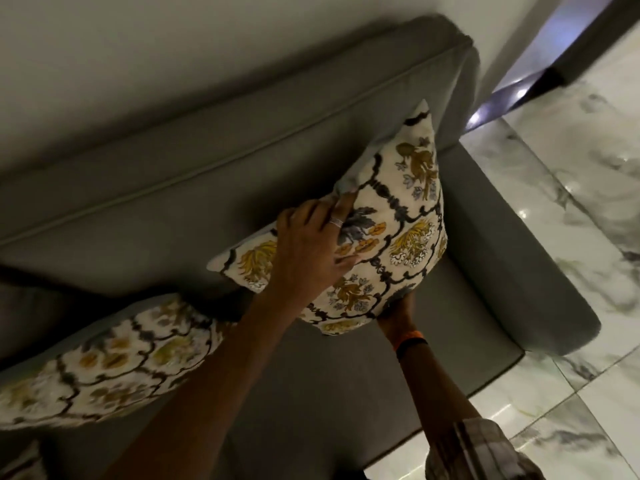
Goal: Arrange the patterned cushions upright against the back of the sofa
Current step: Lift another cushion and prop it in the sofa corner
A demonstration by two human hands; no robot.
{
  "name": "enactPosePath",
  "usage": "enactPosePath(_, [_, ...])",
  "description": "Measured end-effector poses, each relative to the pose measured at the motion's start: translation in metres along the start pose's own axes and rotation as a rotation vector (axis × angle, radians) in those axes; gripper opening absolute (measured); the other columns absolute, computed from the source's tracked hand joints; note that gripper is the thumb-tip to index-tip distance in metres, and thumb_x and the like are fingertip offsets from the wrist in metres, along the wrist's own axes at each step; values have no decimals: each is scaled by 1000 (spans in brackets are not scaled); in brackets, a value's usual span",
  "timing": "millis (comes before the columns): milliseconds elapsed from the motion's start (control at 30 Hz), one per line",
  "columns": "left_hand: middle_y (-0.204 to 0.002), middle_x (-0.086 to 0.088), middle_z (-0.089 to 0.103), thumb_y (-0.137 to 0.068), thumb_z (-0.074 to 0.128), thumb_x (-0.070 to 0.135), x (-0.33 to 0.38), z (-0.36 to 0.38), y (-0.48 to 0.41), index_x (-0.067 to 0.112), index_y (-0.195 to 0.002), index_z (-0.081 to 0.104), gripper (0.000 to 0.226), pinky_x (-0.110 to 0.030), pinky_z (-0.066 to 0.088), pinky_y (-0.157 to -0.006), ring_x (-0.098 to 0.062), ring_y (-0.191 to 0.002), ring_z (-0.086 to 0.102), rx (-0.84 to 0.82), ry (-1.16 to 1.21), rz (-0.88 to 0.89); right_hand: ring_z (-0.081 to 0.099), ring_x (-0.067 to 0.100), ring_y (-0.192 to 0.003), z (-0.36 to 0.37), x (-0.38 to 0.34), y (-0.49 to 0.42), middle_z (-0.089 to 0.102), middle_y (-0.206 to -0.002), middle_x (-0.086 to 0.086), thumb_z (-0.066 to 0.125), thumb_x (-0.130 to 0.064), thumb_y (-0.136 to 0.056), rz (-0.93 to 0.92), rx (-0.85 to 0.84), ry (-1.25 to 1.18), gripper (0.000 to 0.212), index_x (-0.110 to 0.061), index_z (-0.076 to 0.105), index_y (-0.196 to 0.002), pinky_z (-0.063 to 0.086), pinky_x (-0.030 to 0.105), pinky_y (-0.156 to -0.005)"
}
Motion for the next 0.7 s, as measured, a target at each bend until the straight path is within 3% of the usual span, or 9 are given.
enactPosePath(200, [-144,-10,55,-72,78,62,52,65,-78,24,-155,32,103,-53,39,-104,-33,-130,51,-86,-73,83,41,39,-151,-24,-39,-88,44,-164,15,28,-56,-106,88,-21,-74,69,-14,43,-159,30,58,-124])
enactPosePath(333, [-163,-8,30,-75,78,57,67,105,-95,33,-160,8,112,-63,29,-114,-34,-147,30,-291,-183,81,44,39,-148,-28,-52,-119,48,-160,14,29,-64,-103,203,9,60,74,-16,47,-156,43,58,-105])
enactPosePath(400, [-167,-8,20,-79,77,51,67,120,-87,36,-160,0,113,-68,24,-116,-34,-151,22,-370,-214,45,48,35,-141,-35,-55,-118,52,-152,12,31,-67,-101,212,32,61,75,-17,48,-154,43,58,-103])
enactPosePath(467, [-167,-8,20,-79,77,52,60,123,-75,35,-160,1,112,-70,24,-115,-35,-152,22,-357,-227,-24,50,32,-134,-37,-57,-109,52,-148,11,31,-67,-101,184,12,46,74,-19,46,-155,41,60,-107])
enactPosePath(600, [-164,-9,30,-73,78,61,36,111,-47,33,-159,9,113,-70,31,-111,-36,-149,30,-303,-270,-130,38,31,-153,-44,-40,-84,42,-165,11,25,-64,-104,181,17,56,73,-20,36,-161,31,61,-122])
enactPosePath(700, [-160,-12,37,-68,82,60,18,101,-15,30,-158,19,114,-70,37,-107,-37,-144,37,-269,-295,-184,35,33,-155,-50,-17,-60,36,-167,13,28,-57,-107,193,56,137,68,-17,34,-162,32,59,-123])
Point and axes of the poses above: each hand's wrist, its own y-axis away from the middle knuckle, its own z-axis out of the palm, x = y × z, the point moved 5 cm from there along -y, towards the middle knuckle
